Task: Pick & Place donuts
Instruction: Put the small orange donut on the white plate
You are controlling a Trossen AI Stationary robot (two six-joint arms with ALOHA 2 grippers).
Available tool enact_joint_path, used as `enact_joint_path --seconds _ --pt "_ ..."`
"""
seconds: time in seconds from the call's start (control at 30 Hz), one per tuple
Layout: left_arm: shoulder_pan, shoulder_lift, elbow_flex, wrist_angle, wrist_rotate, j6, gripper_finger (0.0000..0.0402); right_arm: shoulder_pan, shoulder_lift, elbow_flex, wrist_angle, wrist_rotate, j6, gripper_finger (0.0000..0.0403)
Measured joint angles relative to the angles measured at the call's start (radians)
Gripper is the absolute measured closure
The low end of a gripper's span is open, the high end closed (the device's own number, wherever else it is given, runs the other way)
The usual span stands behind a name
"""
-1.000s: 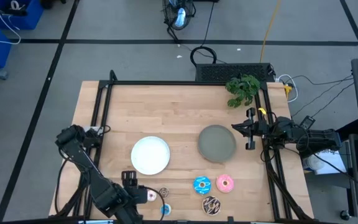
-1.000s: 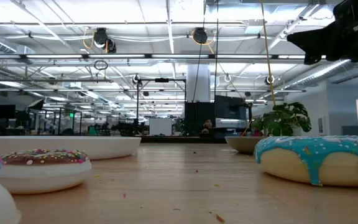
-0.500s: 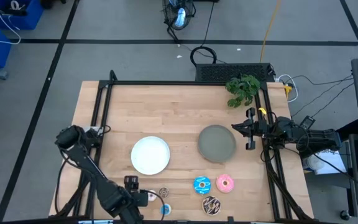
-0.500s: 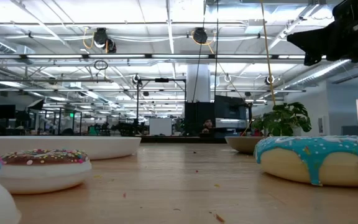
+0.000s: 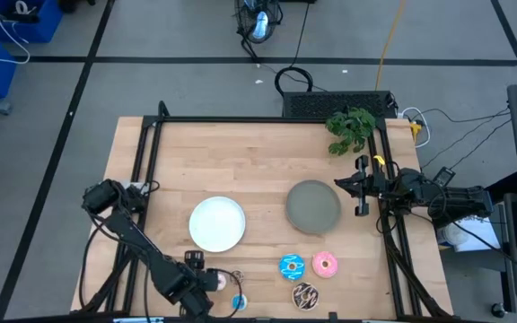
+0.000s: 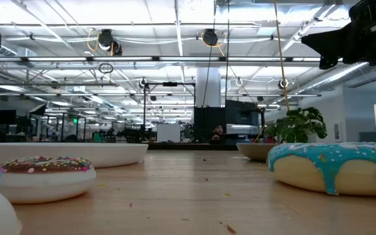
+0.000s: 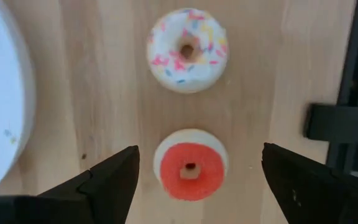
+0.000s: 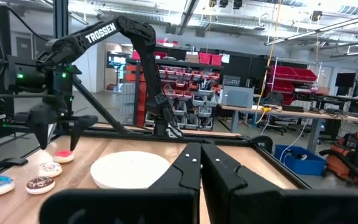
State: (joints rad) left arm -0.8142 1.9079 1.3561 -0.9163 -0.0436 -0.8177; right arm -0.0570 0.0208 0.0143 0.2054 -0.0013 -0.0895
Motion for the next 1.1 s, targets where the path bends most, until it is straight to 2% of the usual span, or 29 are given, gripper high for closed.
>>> enact_joint_path --seconds 0.47,0.7,1.1 --pt "0.005 0.000 -0.080 0.068 0.030 -0.019 0.0066 0.000 0.000 0.000 0.000 0.000 0.000 0.0403" --pt "0.005 0.000 -0.140 0.159 0.055 -0.030 0.0066 0.000 0.000 0.000 0.000 0.000 0.000 0.0403" --pt "0.005 0.000 -0.144 0.158 0.061 0.005 0.0066 0.000 0.000 0.000 0.000 0.000 0.023 0.0403"
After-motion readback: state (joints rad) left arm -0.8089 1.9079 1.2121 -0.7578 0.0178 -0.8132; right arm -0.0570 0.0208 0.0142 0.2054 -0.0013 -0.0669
